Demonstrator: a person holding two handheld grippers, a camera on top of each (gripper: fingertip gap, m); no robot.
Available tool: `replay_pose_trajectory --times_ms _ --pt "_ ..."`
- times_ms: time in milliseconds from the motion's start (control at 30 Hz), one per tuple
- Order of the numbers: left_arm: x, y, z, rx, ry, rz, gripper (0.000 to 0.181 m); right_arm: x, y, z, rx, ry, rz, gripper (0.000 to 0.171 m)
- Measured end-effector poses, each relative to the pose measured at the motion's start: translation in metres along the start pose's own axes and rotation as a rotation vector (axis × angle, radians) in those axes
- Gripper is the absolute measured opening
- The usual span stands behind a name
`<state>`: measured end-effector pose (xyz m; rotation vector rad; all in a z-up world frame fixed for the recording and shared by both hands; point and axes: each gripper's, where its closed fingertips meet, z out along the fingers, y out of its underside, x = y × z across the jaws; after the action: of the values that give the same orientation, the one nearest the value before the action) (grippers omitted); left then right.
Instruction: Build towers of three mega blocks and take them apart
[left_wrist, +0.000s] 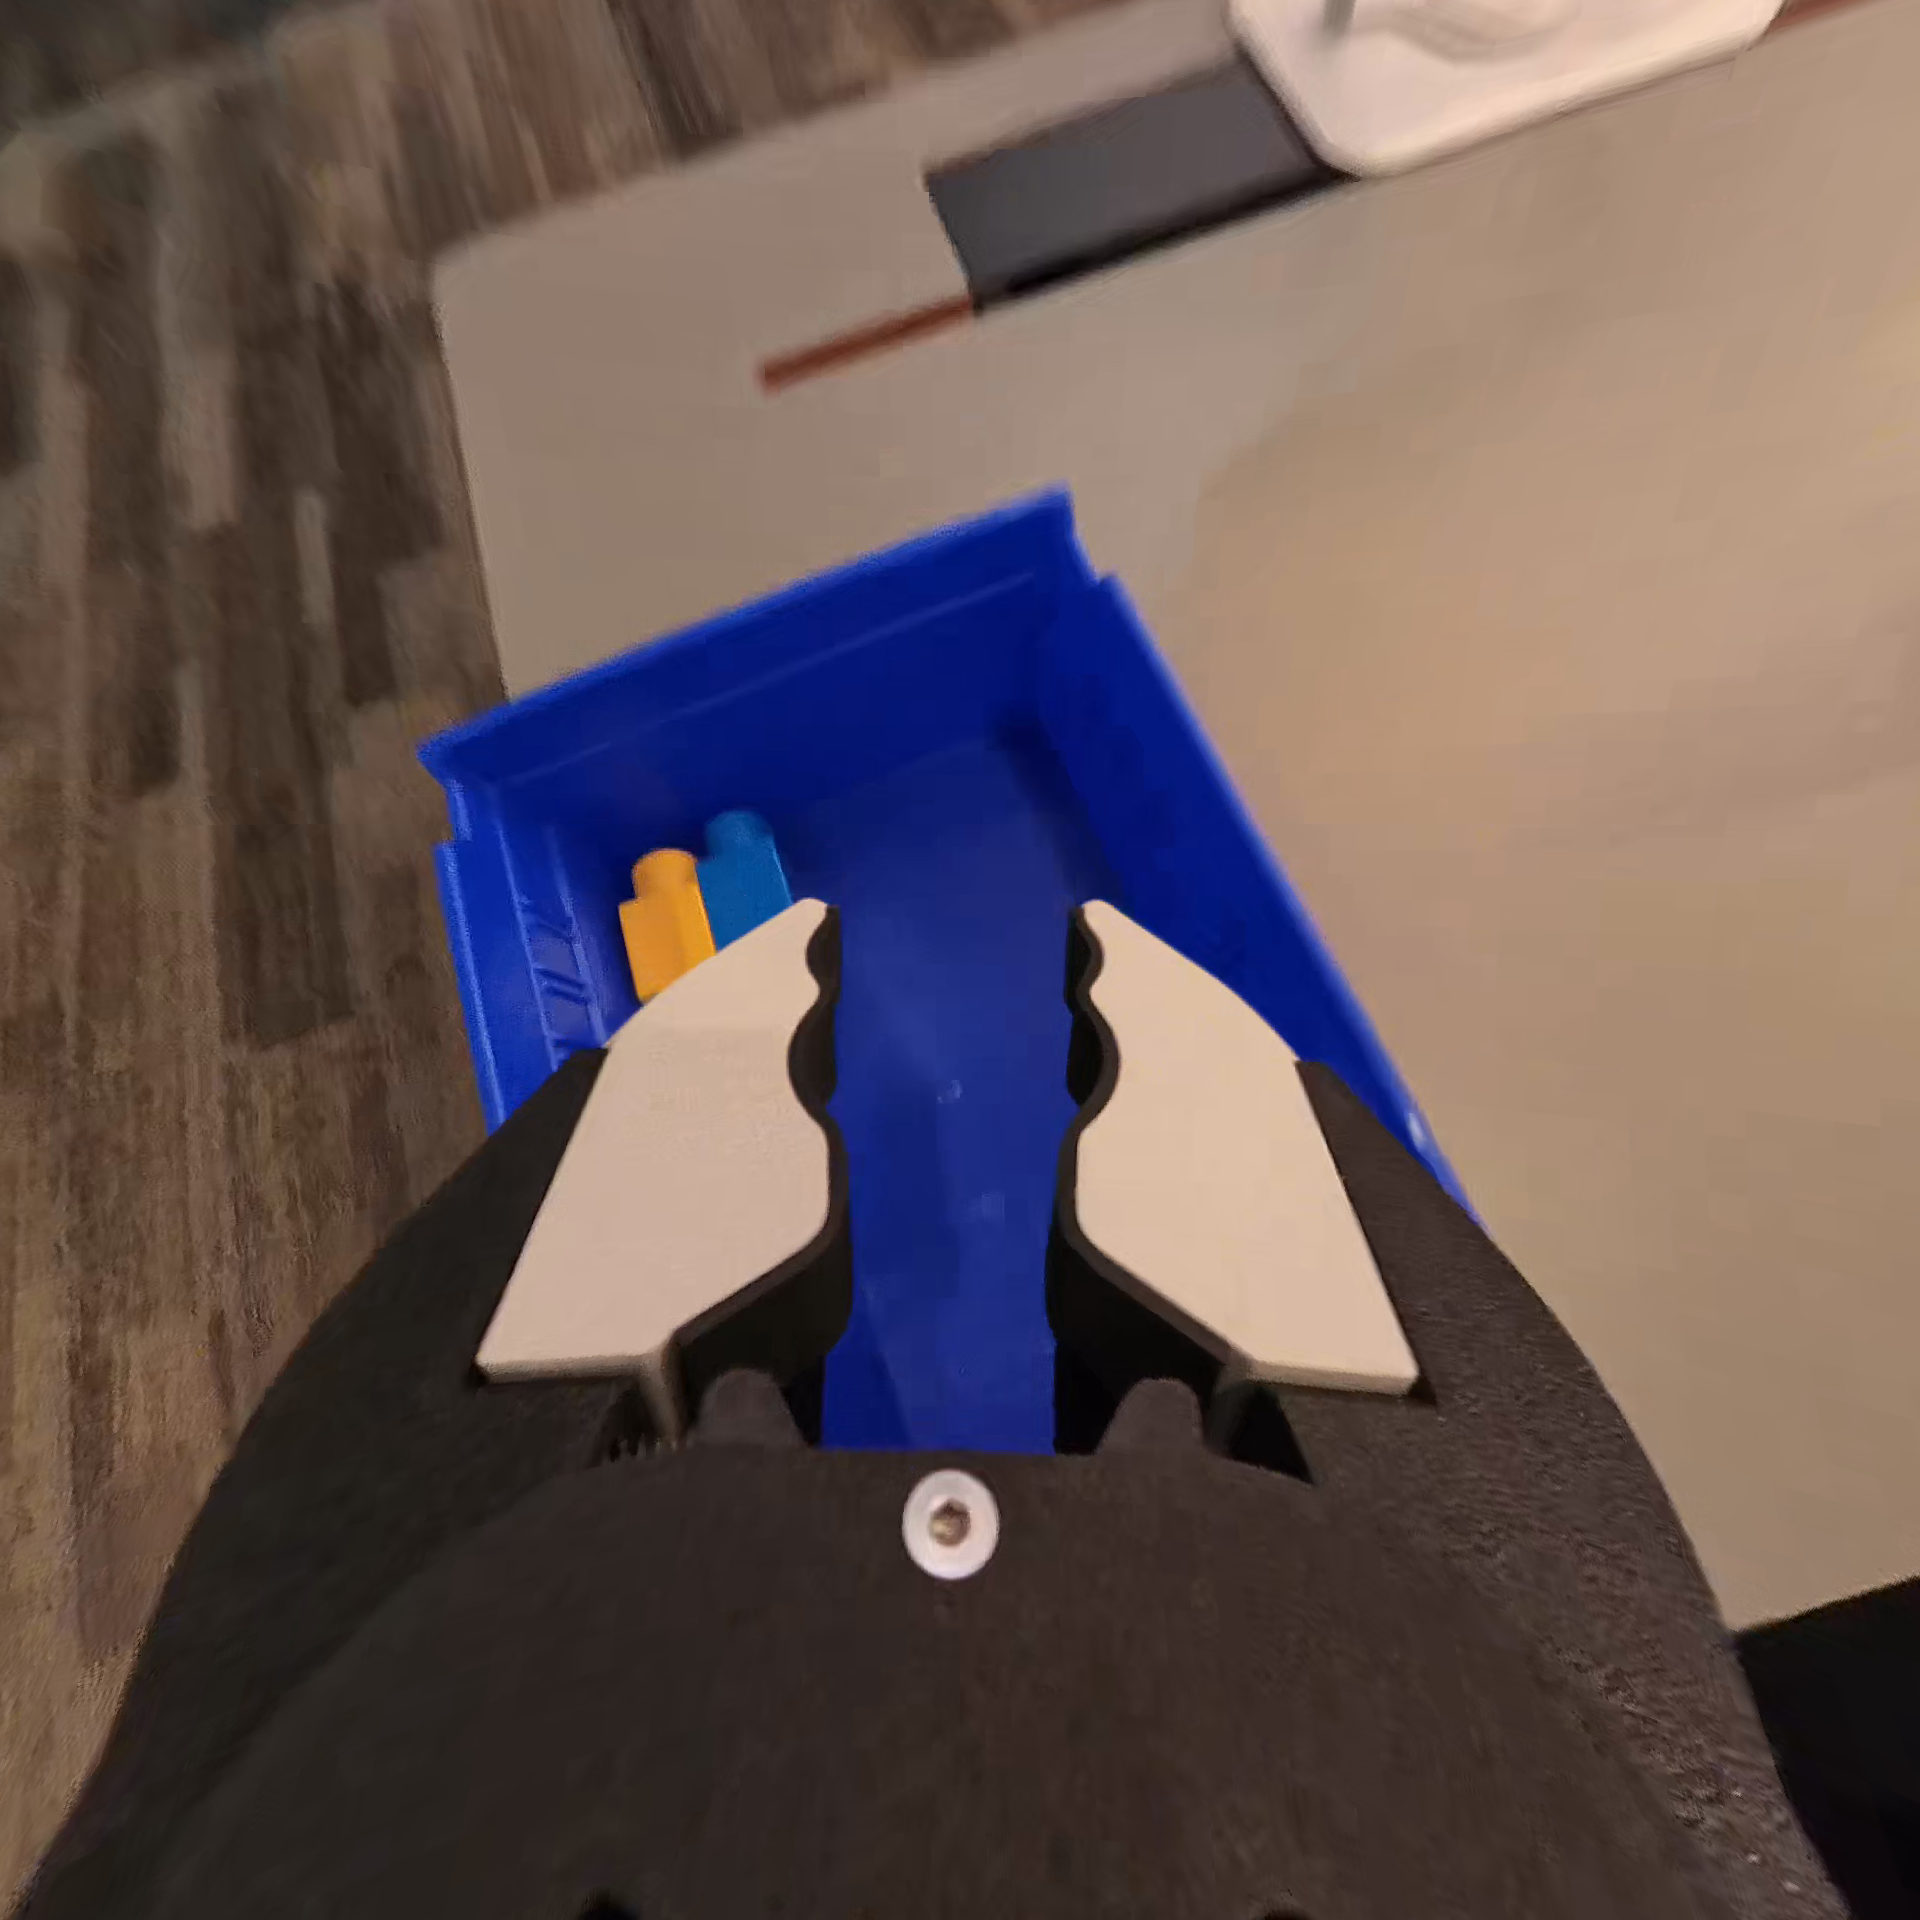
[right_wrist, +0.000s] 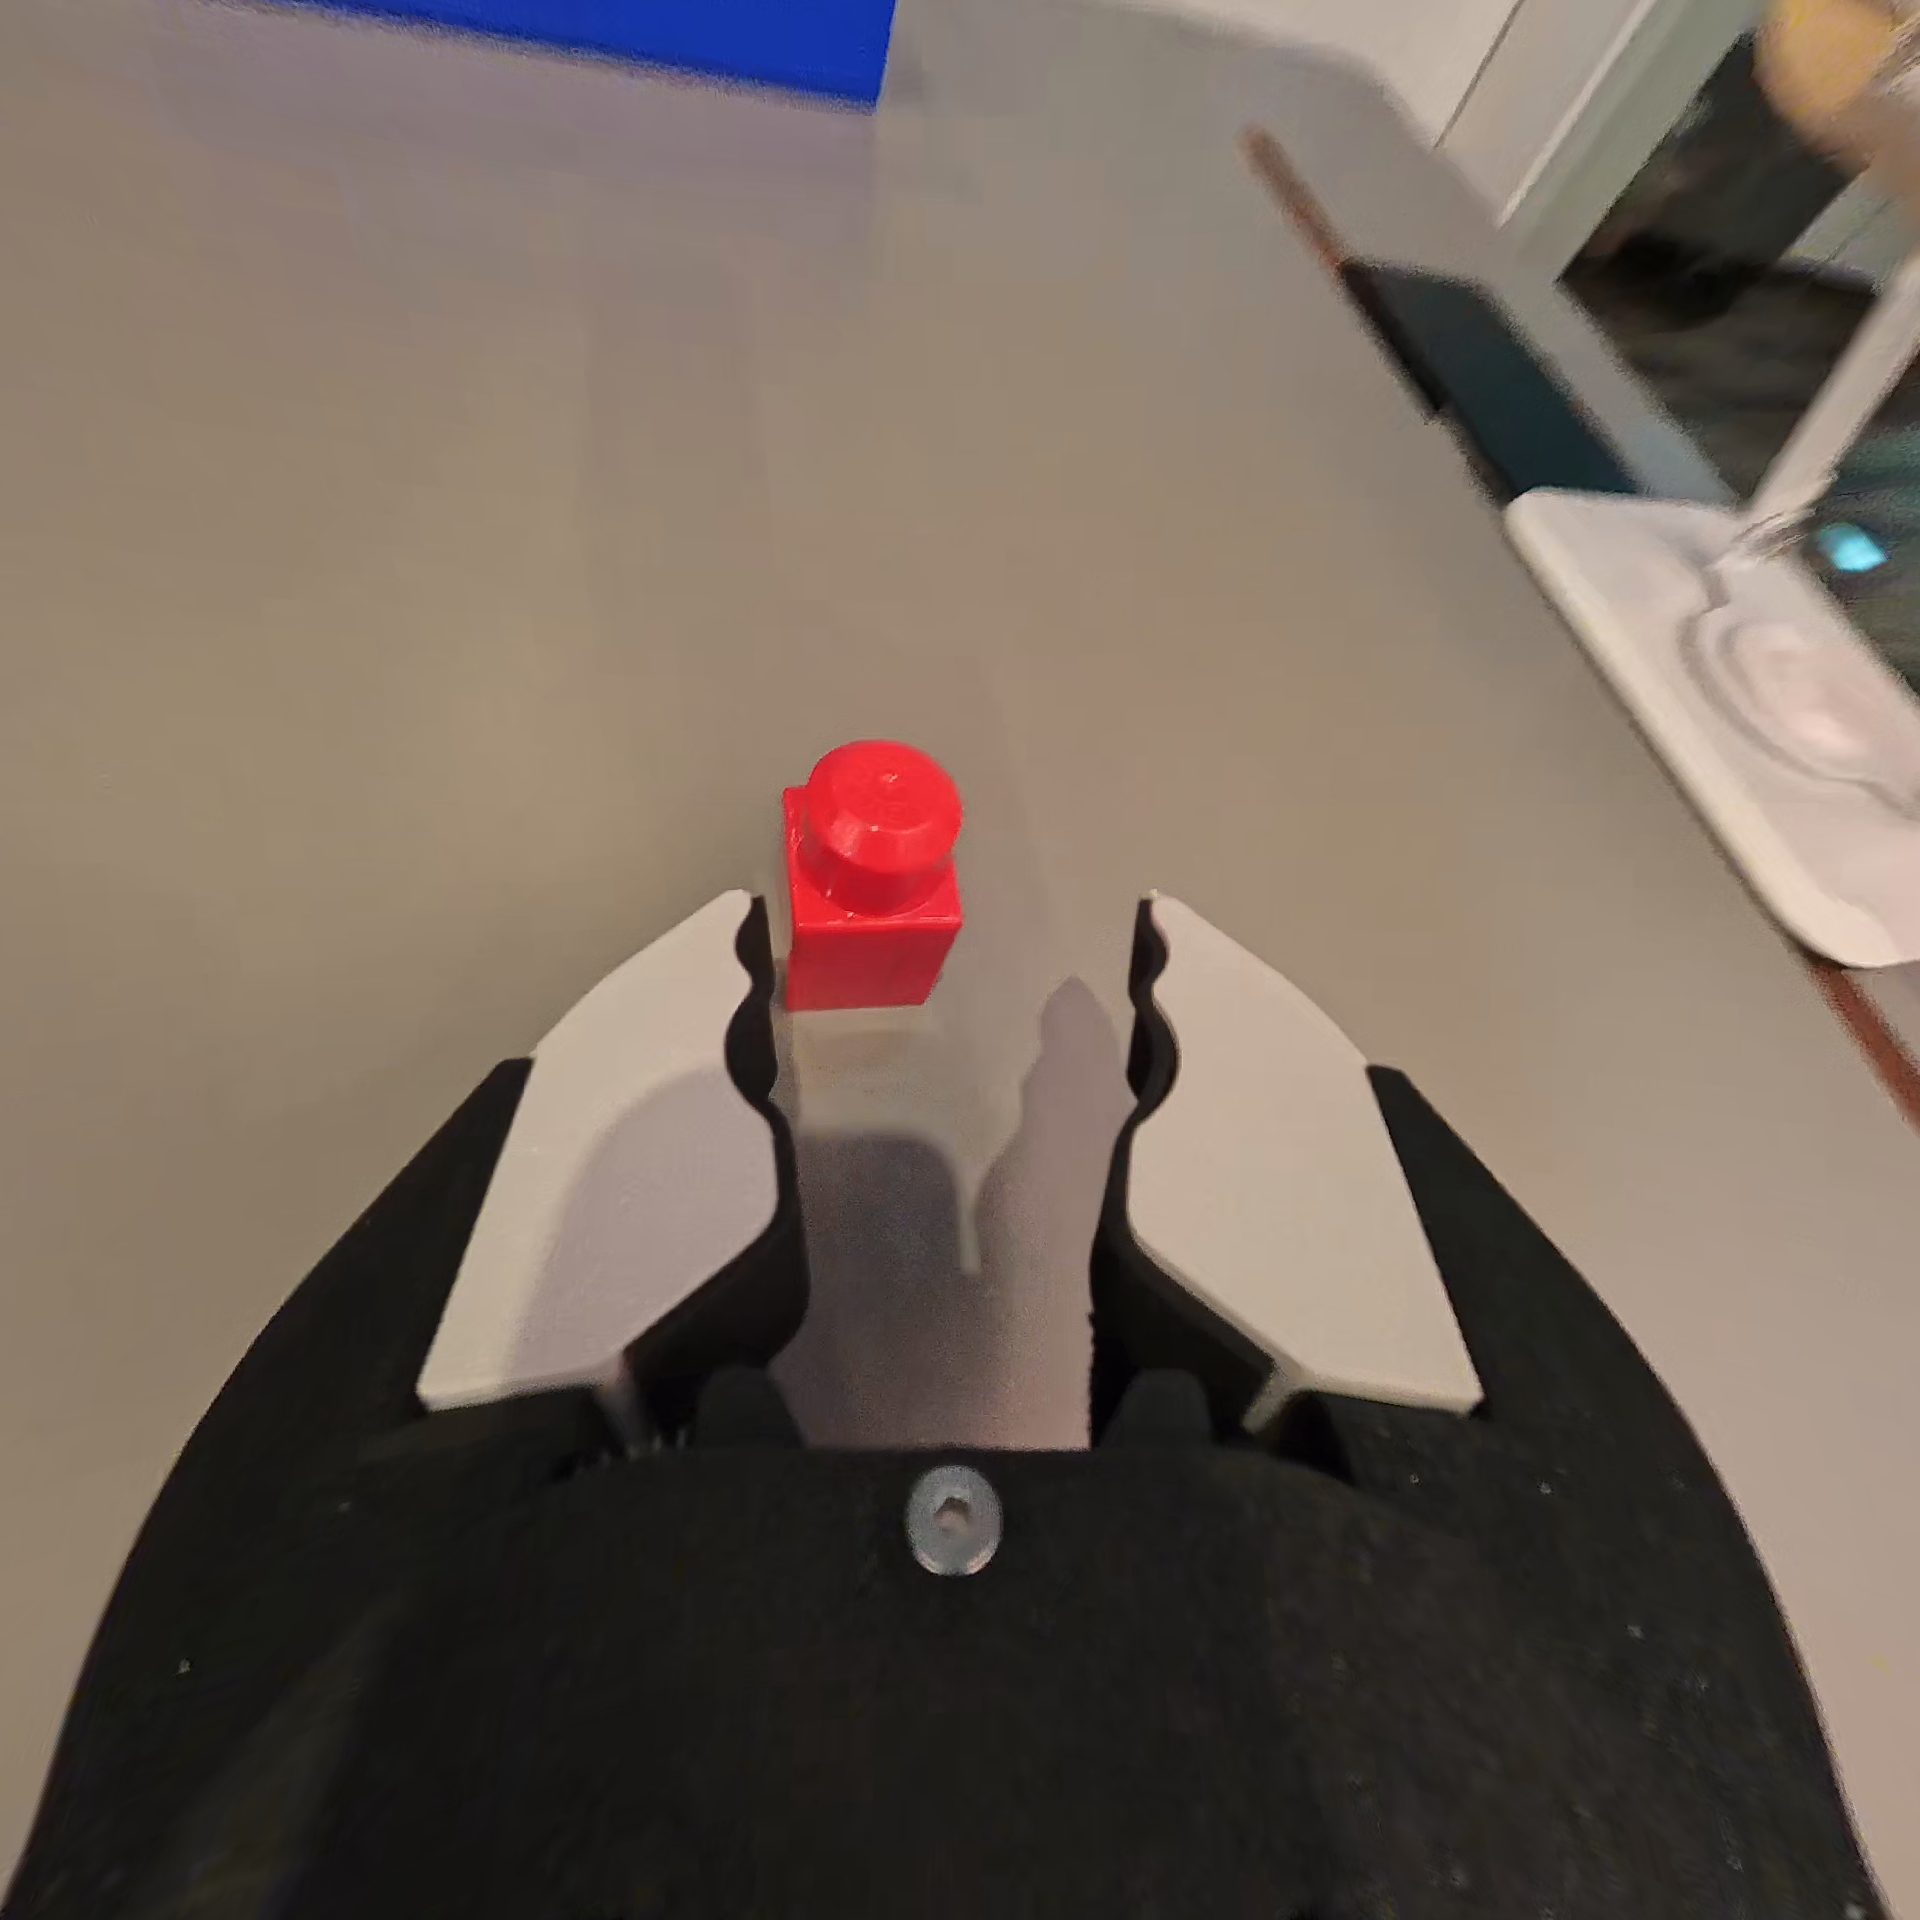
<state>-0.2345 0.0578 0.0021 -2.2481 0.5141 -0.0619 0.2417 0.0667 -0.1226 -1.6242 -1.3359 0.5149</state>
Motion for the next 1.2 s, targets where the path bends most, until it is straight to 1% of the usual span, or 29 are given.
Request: replay_pose_trajectory --times_ms 33,100,167,233,367,433,500,567,600,667,833,900,967,1033,1100,1200 --pt "-0.006 0.007 0.013 -0.069 0.021 -0.022 0.043 0.004 -0.006 -0.007 0.051 0.031 0.007 0.064" --pt "-0.016 0.016 0.039 -0.177 0.039 -0.01 0.038 0.01 -0.012 -0.02 0.122 0.08 0.019 0.061" --pt "-0.028 0.023 0.063 -0.256 -0.001 0.035 0.037 0.012 -0.012 -0.029 0.138 0.095 0.031 0.06" --pt "-0.042 0.03 0.084 -0.327 -0.063 0.122 0.039 0.011 -0.013 -0.033 0.154 0.097 0.037 0.059" --pt "-0.055 0.046 0.116 -0.428 -0.106 0.253 0.042 0.002 -0.014 -0.037 0.171 0.075 0.041 0.057" --pt "-0.06 0.051 0.128 -0.44 -0.125 0.318 0.04 -0.001 -0.015 -0.039 0.185 0.065 0.045 0.055" --pt "-0.061 0.058 0.137 -0.453 -0.115 0.342 0.039 -0.001 -0.018 -0.041 0.199 0.061 0.048 0.054" --pt "-0.064 0.066 0.142 -0.479 -0.121 0.337 0.039 -0.001 -0.02 -0.043 0.214 0.058 0.053 0.053" --pt "-0.064 0.067 0.143 -0.466 -0.124 0.335 0.043 0.0 -0.021 -0.044 0.219 0.057 0.056 0.052" --pt "-0.062 0.068 0.142 -0.453 -0.127 0.337 0.044 0.001 -0.021 -0.045 0.224 0.059 0.061 0.052" --pt "-0.043 0.077 0.131 -0.424 -0.097 0.382 0.049 0.002 -0.02 -0.044 0.218 0.058 0.067 0.052" --pt "-0.035 0.078 0.125 -0.412 -0.085 0.416 0.044 0.002 -0.019 -0.044 0.217 0.057 0.068 0.051" --pt "-0.037 0.068 0.118 -0.354 -0.127 0.433 0.043 0.002 -0.019 -0.044 0.218 0.057 0.069 0.051" --pt "-0.041 0.063 0.114 -0.331 -0.142 0.367 0.041 0.002 -0.02 -0.044 0.22 0.058 0.071 0.051" --pt "-0.039 0.07 0.117 -0.378 -0.104 0.232 0.041 0.002 -0.019 -0.044 0.218 0.058 0.075 0.051" --pt "-0.037 0.075 0.122 -0.415 -0.082 0.027 0.036 0.002 -0.019 -0.045 0.22 0.064 0.075 0.05"
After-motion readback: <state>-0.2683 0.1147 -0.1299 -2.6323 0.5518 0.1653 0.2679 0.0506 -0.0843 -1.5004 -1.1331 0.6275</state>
